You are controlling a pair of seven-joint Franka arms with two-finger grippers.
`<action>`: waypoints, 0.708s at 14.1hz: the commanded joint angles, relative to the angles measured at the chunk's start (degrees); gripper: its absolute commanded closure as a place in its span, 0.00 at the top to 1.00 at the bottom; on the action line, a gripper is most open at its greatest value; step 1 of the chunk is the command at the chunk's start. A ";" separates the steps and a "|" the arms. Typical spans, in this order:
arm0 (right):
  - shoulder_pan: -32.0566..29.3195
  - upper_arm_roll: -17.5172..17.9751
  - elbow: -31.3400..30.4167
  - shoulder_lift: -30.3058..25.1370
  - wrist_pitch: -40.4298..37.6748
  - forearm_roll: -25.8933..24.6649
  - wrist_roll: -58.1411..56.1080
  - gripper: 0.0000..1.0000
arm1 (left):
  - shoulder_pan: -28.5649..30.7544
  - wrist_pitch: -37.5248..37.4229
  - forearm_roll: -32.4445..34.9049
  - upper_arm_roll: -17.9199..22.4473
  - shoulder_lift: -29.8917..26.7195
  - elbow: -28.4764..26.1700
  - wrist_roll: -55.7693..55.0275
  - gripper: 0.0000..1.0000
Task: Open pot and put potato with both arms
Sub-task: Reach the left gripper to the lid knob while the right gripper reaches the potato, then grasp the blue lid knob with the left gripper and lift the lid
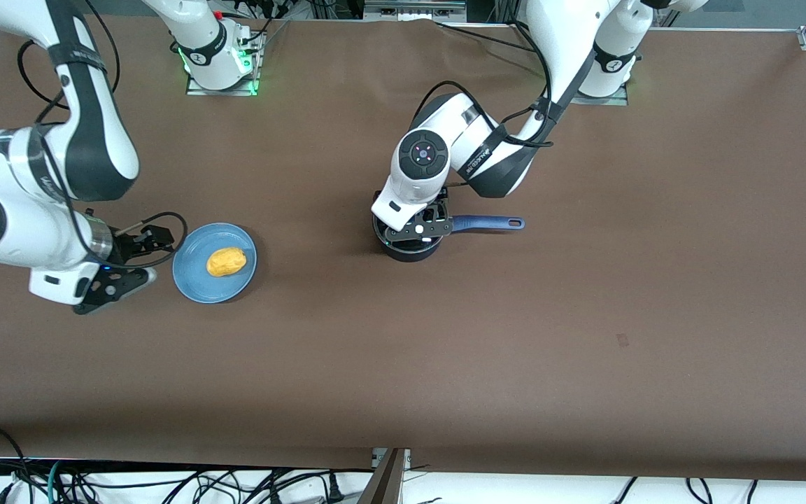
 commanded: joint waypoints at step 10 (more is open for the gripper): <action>1.89 0.13 -5.25 1.95 4.78 -3.60 -30.98 1.00 | -0.60 1.08 -0.39 0.62 0.20 -1.44 -0.39 0.55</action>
